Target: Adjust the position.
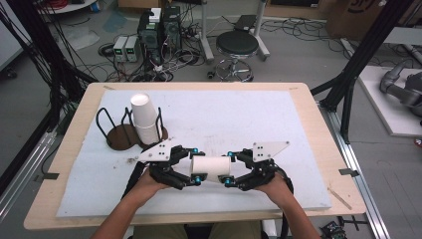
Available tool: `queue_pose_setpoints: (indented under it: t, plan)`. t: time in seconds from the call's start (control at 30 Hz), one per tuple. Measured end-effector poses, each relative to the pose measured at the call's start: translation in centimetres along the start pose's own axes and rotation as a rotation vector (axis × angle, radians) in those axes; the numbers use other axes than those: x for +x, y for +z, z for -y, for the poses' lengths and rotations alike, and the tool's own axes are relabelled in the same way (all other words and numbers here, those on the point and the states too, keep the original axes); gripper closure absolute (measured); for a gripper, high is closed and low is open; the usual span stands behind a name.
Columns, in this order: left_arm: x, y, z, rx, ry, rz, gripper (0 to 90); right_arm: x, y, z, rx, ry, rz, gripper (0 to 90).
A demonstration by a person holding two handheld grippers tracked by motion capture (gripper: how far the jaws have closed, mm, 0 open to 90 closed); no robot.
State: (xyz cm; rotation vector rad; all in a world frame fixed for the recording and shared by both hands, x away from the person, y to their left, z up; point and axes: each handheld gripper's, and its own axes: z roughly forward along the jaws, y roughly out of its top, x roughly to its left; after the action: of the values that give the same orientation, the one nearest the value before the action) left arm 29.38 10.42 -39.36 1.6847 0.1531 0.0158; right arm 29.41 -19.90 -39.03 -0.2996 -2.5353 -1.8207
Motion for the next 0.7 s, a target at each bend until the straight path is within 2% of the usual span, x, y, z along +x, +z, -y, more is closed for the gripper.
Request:
queue_pose_setpoints:
  t: [0.2, 0.33, 0.4, 0.6, 0.7]
  plan:
    - [-0.1, 0.1, 0.0, 0.014, 0.000, -0.018, 32.3, 0.0, -0.2, -0.1, 0.004, -0.009, 0.004, 37.0]
    - [0.0, 0.2, -0.1, 0.042, -0.043, -0.062, 19.7, 0.0, -0.5, -0.1, 0.005, -0.007, 0.008, 37.0]
    - [0.0, 0.0, -0.2, 0.058, -0.046, -0.072, 17.5, 0.0, -0.6, -0.2, 0.006, -0.010, 0.016, 37.0]
    - [0.2, -0.2, -1.0, 0.124, -0.034, -0.098, 15.9, -0.3, -1.3, -0.9, 0.069, -0.035, 0.055, 37.0]
    - [0.3, -0.2, -1.5, 0.166, -0.029, -0.105, 15.8, -0.4, -1.5, -1.6, 0.118, -0.052, 0.064, 36.9]
